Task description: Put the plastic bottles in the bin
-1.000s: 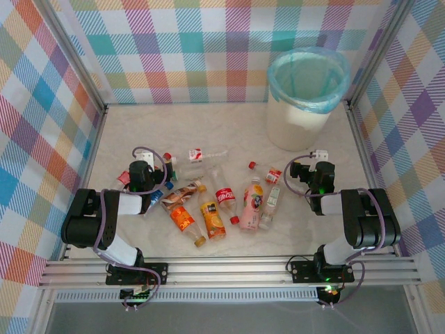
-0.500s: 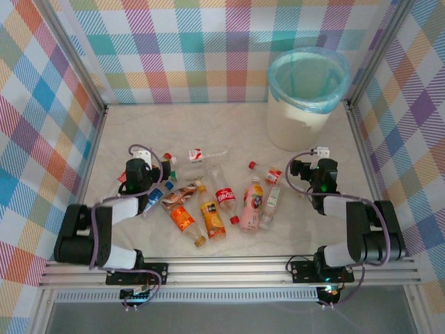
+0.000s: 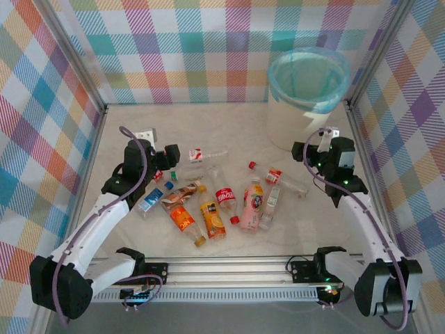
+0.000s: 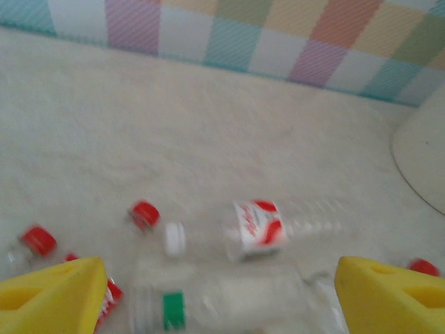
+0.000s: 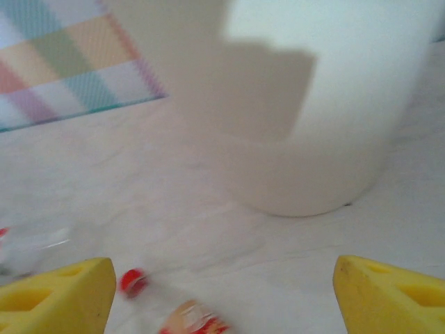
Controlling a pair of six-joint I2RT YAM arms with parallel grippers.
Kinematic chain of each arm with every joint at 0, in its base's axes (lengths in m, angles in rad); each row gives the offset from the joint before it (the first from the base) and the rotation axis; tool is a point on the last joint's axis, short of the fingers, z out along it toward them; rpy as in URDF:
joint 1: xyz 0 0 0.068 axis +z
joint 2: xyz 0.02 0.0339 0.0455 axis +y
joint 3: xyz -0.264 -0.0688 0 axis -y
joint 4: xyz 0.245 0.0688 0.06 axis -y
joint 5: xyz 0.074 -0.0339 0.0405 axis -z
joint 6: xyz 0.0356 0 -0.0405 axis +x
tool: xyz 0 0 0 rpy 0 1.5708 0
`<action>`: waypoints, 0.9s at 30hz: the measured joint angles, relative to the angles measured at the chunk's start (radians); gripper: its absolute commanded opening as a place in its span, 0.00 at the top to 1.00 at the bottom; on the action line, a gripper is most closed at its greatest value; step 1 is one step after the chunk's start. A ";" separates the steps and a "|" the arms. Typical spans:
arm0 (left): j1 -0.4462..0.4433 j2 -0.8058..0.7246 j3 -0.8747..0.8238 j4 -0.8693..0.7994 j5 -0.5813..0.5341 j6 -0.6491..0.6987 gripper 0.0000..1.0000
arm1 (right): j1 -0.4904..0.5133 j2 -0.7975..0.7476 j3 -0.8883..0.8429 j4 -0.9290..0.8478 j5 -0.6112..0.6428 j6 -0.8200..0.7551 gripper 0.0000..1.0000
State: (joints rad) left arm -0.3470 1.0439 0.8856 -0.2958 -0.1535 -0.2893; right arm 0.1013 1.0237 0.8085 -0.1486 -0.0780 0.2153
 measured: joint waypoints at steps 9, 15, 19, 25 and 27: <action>-0.289 -0.038 0.117 -0.542 0.013 -0.315 0.23 | 0.340 0.090 0.311 -0.394 -0.029 0.016 0.19; -0.532 0.027 0.135 -0.621 0.014 -0.494 0.21 | 0.383 0.178 0.363 -0.515 -0.021 0.047 0.20; -0.617 0.165 0.146 -0.579 0.030 -0.554 0.21 | 0.385 0.190 0.366 -0.549 -0.017 0.058 0.19; -0.627 0.287 0.130 -0.500 0.068 -0.580 0.21 | 0.385 0.187 0.367 -0.553 -0.017 0.058 0.18; -0.627 0.320 0.124 -0.477 0.085 -0.581 0.21 | 0.385 0.182 0.367 -0.552 -0.017 0.058 0.18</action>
State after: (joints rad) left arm -0.9737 1.3636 1.0096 -0.7727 -0.0689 -0.8703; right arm 0.4858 1.2053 1.1751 -0.7010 -0.0948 0.2737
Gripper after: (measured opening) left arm 0.790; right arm 0.818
